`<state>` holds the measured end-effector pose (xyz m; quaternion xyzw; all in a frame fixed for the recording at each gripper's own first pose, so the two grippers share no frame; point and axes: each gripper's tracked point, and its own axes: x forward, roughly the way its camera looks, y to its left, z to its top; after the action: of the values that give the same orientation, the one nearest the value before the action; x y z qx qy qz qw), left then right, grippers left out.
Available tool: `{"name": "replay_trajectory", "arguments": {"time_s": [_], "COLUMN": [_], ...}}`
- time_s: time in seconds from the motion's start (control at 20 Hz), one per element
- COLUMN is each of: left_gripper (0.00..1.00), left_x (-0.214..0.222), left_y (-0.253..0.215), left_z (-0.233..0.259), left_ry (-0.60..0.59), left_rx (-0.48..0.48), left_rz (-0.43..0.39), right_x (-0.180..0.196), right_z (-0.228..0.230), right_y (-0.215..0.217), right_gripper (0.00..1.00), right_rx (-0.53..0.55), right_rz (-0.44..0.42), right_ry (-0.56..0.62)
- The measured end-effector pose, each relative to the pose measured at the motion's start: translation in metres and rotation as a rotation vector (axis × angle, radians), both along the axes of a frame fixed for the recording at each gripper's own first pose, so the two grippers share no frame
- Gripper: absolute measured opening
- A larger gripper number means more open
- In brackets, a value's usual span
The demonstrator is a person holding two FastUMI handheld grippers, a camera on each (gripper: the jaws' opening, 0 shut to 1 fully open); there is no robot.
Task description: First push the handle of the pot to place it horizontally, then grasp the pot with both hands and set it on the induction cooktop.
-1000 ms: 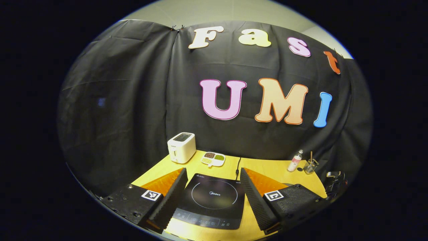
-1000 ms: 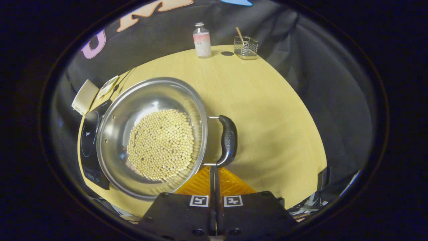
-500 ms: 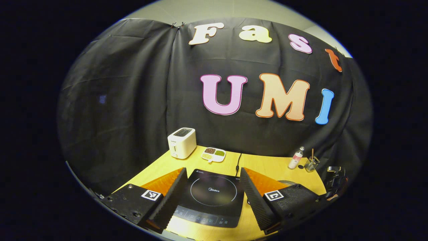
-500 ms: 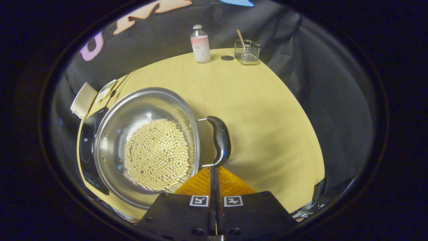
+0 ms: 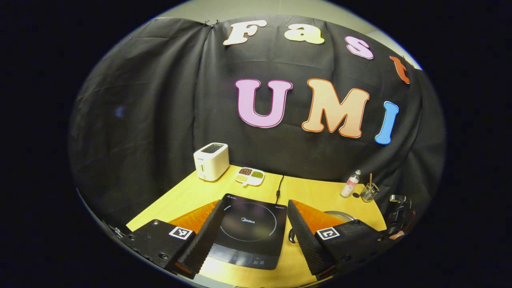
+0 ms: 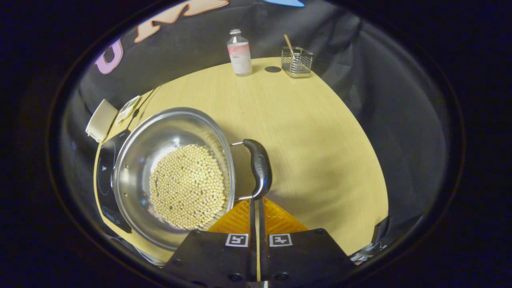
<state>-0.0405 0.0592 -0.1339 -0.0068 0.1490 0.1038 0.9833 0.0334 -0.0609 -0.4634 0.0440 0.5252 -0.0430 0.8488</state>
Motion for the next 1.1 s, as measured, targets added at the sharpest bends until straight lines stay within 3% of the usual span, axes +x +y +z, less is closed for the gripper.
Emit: {"name": "replay_trajectory", "arguments": {"time_s": [0.1,0.15,0.2,0.3,0.4,0.5,0.55,0.6,0.65,0.75,0.9,1.1], "left_gripper": [0.97,0.97,0.94,0.97,0.97,1.0,0.97,0.98,1.0,0.98,1.0,0.98], "left_x": [0.006,0.009,0.011,0.018,0.024,0.03,0.033,0.037,0.04,0.049,0.061,0.073], "left_y": [-0.008,-0.01,-0.013,-0.021,-0.029,-0.036,-0.041,-0.046,-0.052,-0.063,-0.075,-0.089], "left_z": [-0.012,-0.018,-0.026,-0.043,-0.062,-0.081,-0.091,-0.101,-0.111,-0.133,-0.166,-0.21], "left_ry": [0.025,0.038,0.055,0.094,0.138,0.183,0.208,0.231,0.251,0.293,0.36,0.474], "left_rx": [-0.013,-0.015,-0.016,-0.026,-0.041,-0.058,-0.067,-0.076,-0.082,-0.09,-0.096,-0.117], "left_rz": [-0.016,-0.023,-0.032,-0.053,-0.071,-0.09,-0.102,-0.117,-0.132,-0.162,-0.203,-0.232], "right_x": [-0.001,-0.002,-0.002,-0.003,-0.003,-0.002,-0.002,0.001,0.004,0.009,0.016,0.024], "right_z": [0.003,0.004,0.007,0.011,0.015,0.019,0.024,0.024,0.025,0.024,0.02,0.018], "right_y": [-0.004,-0.006,-0.009,-0.013,-0.018,-0.019,-0.018,-0.018,-0.016,-0.014,-0.024,-0.025], "right_gripper": [0.05,0.1,0.05,0.05,0.16,0.16,0.21,0.34,0.39,0.65,0.75,0.79], "right_rx": [0.008,0.01,0.008,0.019,0.032,0.063,0.073,0.073,0.085,0.097,0.059,0.104], "right_rz": [0.0,0.007,0.013,0.016,0.009,0.008,0.012,0.019,0.028,0.022,0.018,-0.019], "right_ry": [0.006,0.007,0.007,0.011,0.023,0.022,0.026,0.026,0.027,0.037,0.041,0.05]}}
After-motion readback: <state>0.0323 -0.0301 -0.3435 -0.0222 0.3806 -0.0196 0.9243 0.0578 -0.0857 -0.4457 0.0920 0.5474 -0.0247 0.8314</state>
